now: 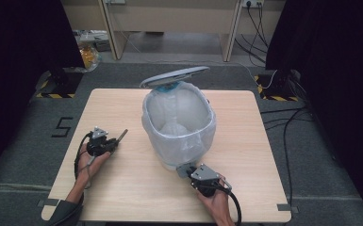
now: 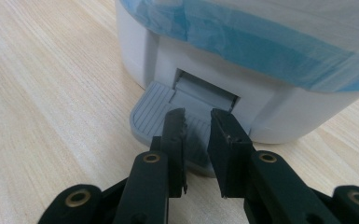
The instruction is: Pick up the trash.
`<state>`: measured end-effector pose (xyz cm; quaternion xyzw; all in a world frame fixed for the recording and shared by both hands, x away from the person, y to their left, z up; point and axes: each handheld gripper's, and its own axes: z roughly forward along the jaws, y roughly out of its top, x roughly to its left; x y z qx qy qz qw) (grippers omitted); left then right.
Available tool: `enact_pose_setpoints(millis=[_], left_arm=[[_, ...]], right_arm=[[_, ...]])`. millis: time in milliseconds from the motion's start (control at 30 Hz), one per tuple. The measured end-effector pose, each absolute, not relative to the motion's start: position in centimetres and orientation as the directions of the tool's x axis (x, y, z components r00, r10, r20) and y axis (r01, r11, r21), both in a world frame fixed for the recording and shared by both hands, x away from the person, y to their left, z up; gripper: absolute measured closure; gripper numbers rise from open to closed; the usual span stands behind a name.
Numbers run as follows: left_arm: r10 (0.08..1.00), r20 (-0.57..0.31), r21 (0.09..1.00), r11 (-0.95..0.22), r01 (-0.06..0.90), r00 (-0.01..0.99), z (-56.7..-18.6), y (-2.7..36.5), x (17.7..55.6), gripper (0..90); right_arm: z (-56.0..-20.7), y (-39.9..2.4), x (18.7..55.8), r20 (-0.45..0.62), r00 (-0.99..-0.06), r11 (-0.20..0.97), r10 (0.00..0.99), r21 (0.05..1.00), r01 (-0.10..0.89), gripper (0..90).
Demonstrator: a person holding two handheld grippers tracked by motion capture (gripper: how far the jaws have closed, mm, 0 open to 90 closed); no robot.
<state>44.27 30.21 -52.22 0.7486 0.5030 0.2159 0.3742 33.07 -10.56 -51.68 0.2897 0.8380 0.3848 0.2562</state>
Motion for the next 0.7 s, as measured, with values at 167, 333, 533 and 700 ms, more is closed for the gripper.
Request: enact_pose_setpoints(millis=[167,333,533,700], left_arm=[[0.908,-0.061,0.791,-0.210,0.575,0.415,-51.6,30.2,43.9,79.9],[0.891,-0.061,0.817,-0.215,0.535,0.450,-49.3,30.0,42.8,79.9],[0.867,-0.077,0.840,-0.210,0.501,0.493,-47.3,29.8,41.6,79.9],[0.844,-0.077,0.859,-0.214,0.465,0.531,-45.4,29.6,40.2,79.9]], right_arm=[[-51.7,-10.6,33.1,-0.203,-0.701,0.534,0.683,0.794,0.291,75.7],[-51.7,-10.6,33.1,-0.203,-0.701,0.534,0.684,0.794,0.291,75.7],[-51.6,-10.7,33.2,-0.197,-0.705,0.532,0.681,0.794,0.293,75.8],[-51.6,-10.7,33.2,-0.199,-0.704,0.534,0.682,0.793,0.293,75.8]])
